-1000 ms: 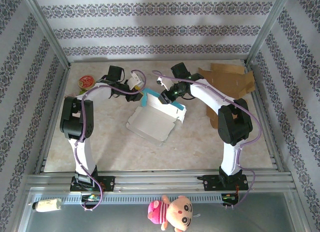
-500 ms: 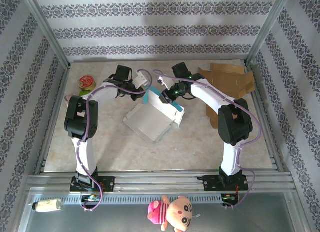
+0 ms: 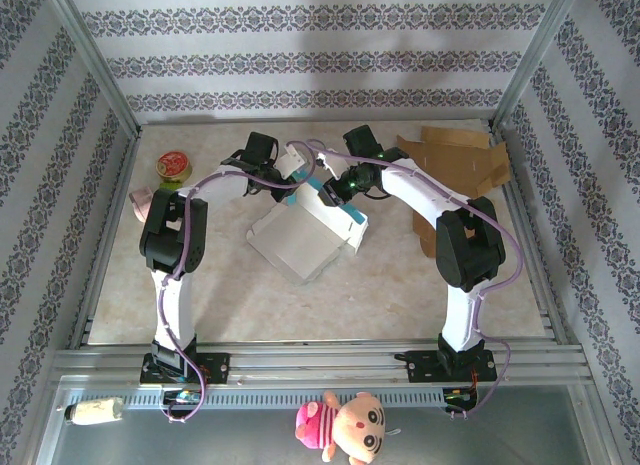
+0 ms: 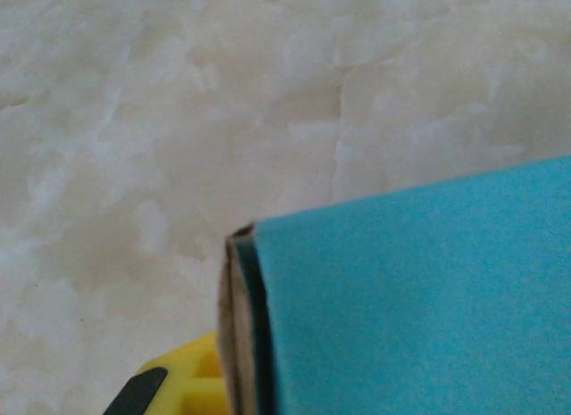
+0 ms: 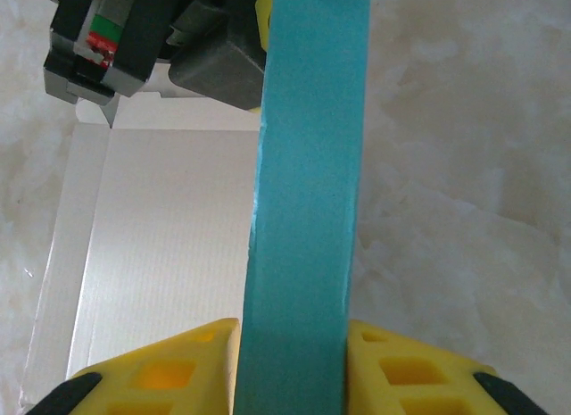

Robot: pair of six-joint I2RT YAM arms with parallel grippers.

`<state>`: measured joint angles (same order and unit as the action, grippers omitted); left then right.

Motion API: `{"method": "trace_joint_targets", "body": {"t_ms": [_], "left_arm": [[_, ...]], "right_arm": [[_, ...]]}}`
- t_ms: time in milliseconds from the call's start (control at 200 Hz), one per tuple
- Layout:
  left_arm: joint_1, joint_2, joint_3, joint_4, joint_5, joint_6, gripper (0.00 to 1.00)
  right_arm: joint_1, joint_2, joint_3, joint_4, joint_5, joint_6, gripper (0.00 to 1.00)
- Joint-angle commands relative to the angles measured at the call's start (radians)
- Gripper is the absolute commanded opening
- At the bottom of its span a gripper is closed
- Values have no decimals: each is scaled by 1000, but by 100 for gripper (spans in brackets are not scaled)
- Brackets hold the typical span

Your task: Fold the paper box

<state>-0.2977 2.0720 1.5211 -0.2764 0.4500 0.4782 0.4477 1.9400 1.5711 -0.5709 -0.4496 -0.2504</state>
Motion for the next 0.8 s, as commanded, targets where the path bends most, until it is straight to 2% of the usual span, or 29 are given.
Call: {"method": "trace_joint_targets", "body": {"t_ms": [0,100,160,210,260,305,485,520,550,575,795], "left_arm": [[-23,26,19,-26,-59,-14,0],[-23,22,9,-20,-60,-12,0],[-25,17,4,-20,-55,-7,13],[-25,10,-5,-10,-53,-7,15],[-25,4,-14,-1,-55,-9,12],[-25,1,-22,4,-54,-9,0],[-25,-70,-110,103,0,-27,0],[-26,-92,-131,127,16,-38,10],[-26,-108,-143,144,27,-47,23],[-24,-121,-154,157,33,-55,28],[-16,-203,-191,153,19,-72,31]], "right_arm": [[19,-6,-13,16,-27,2,33],[19,-9,-13,16,-26,1,33],[19,-12,-14,15,-25,0,33],[19,-14,-14,14,-23,-3,33],[19,-17,-16,15,-23,-3,33],[19,-17,-16,14,-24,-2,33],[19,-24,-19,14,-21,-3,33],[19,-26,-19,14,-21,-4,33],[19,-27,-17,14,-19,-4,33],[19,-27,-17,13,-18,-5,33],[19,-34,-19,9,-17,-6,33]]}}
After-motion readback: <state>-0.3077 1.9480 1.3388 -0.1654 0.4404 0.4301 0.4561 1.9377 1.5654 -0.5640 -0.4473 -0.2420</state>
